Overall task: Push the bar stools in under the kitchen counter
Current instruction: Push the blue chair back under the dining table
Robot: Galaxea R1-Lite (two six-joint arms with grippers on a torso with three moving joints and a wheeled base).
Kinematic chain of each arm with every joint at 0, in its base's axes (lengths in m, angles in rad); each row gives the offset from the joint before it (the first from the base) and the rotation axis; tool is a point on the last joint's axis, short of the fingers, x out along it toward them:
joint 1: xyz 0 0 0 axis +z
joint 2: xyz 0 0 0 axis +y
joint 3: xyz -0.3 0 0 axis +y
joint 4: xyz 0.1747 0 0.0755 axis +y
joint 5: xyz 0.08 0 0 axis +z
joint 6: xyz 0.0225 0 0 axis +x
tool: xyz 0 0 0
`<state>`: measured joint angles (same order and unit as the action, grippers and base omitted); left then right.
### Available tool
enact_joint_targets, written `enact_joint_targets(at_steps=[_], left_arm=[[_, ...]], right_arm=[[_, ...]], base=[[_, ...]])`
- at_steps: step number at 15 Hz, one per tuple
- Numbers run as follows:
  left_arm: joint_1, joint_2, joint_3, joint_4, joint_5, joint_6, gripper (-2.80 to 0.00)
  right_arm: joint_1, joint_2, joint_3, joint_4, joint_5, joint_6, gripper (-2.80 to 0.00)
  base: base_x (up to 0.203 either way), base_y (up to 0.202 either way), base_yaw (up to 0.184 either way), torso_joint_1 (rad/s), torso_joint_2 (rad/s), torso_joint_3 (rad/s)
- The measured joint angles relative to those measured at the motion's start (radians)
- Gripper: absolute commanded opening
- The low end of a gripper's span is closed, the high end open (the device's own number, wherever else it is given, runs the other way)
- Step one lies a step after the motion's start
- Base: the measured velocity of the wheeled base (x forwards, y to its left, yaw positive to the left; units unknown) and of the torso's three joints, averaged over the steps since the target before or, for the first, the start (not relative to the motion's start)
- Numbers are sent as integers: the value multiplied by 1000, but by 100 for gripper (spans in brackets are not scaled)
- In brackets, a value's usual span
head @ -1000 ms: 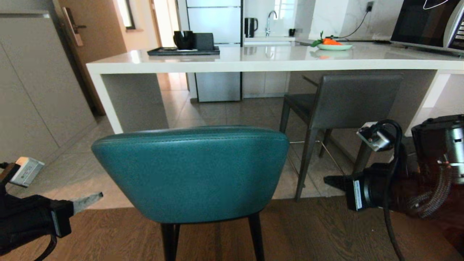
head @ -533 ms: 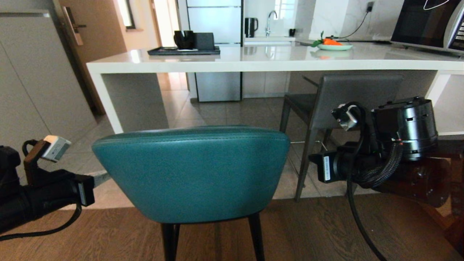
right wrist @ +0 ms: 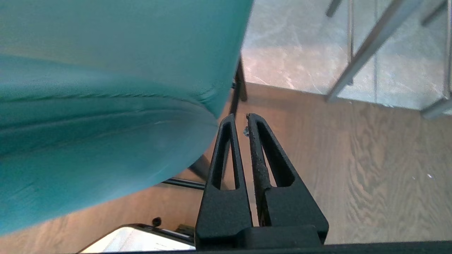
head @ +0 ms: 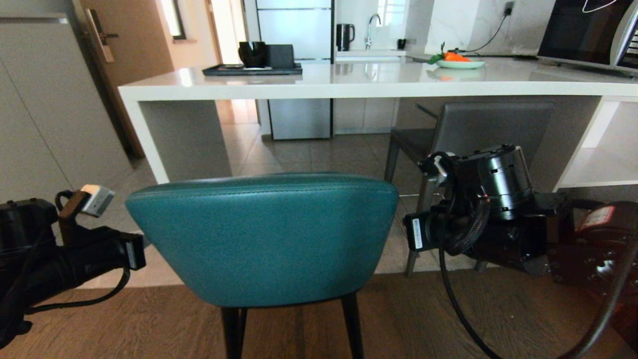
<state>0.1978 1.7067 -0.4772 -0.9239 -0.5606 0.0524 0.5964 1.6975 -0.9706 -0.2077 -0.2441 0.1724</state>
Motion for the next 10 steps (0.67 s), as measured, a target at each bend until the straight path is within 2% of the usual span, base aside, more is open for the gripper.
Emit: enact_joint_targets(at_steps=[2, 10], left_arm=[[4, 21, -3, -36, 9, -1, -280], [-31, 83, -36, -48, 4, -12, -280]], right_arm=[[-13, 21, -3, 0, -16, 4, -280], [-28, 83, -68, -9, -20, 2, -280]], base=[[0, 0, 0, 0, 0, 0], [0, 0, 0, 0, 0, 0]])
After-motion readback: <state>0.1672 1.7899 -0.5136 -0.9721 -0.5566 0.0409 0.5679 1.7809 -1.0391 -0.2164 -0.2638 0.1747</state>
